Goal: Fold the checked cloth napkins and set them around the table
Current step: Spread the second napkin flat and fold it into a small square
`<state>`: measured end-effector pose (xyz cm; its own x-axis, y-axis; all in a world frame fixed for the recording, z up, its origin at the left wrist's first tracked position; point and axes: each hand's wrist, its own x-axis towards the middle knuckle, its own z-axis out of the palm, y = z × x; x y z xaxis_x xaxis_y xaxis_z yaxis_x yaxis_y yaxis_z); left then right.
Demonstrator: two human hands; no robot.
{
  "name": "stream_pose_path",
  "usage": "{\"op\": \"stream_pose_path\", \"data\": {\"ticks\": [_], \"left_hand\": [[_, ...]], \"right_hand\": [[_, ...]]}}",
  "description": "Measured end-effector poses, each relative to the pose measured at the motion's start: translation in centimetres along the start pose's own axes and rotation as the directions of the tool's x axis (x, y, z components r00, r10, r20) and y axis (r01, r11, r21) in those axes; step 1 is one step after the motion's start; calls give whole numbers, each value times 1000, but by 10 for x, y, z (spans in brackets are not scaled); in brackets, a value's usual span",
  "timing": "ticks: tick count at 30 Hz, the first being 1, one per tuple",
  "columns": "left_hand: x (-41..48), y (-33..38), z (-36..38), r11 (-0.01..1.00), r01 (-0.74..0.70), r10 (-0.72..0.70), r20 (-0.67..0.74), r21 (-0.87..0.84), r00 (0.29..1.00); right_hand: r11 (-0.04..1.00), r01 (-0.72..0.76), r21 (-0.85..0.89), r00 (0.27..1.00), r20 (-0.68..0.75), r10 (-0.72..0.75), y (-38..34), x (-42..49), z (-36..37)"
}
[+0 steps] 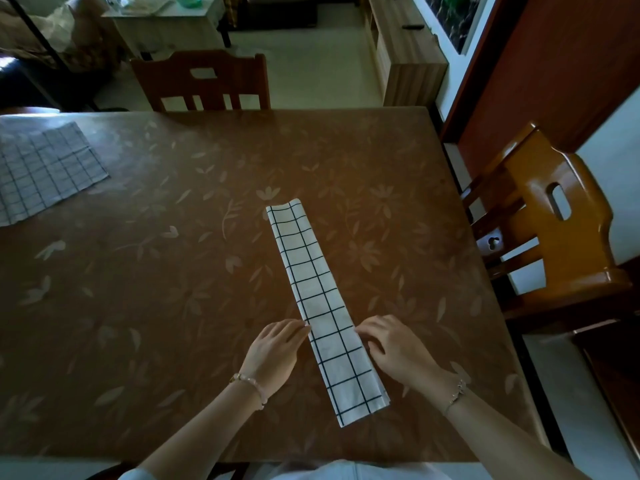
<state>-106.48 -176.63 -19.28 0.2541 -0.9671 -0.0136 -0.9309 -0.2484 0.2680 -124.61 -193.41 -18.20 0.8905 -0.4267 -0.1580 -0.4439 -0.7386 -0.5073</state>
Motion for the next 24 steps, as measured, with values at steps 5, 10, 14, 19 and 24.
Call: {"op": "stream_pose_path", "data": {"ticks": [5, 10, 14, 19, 24], "left_hand": [[7, -7, 3, 977, -179, 170, 85, 119, 982], [17, -9, 2, 928, -317, 293, 141, 196, 946], [21, -10, 5, 893, -383, 361, 131, 239, 923], [38, -17, 4, 826, -481, 496, 26, 292, 868], [42, -30, -6, 867, -459, 429, 176, 193, 886]], "right_hand": [[985, 74, -155, 995, 78, -62, 4, -2, 4], [975, 45, -216, 996, 90, -27, 7, -5, 5], [986, 1, -164, 997, 76, 12, 7, -8, 6], [996, -47, -74, 999, 9, 48, 5, -10, 5], [998, 1, -61, 999, 47, 2, 7, -11, 4]]}}
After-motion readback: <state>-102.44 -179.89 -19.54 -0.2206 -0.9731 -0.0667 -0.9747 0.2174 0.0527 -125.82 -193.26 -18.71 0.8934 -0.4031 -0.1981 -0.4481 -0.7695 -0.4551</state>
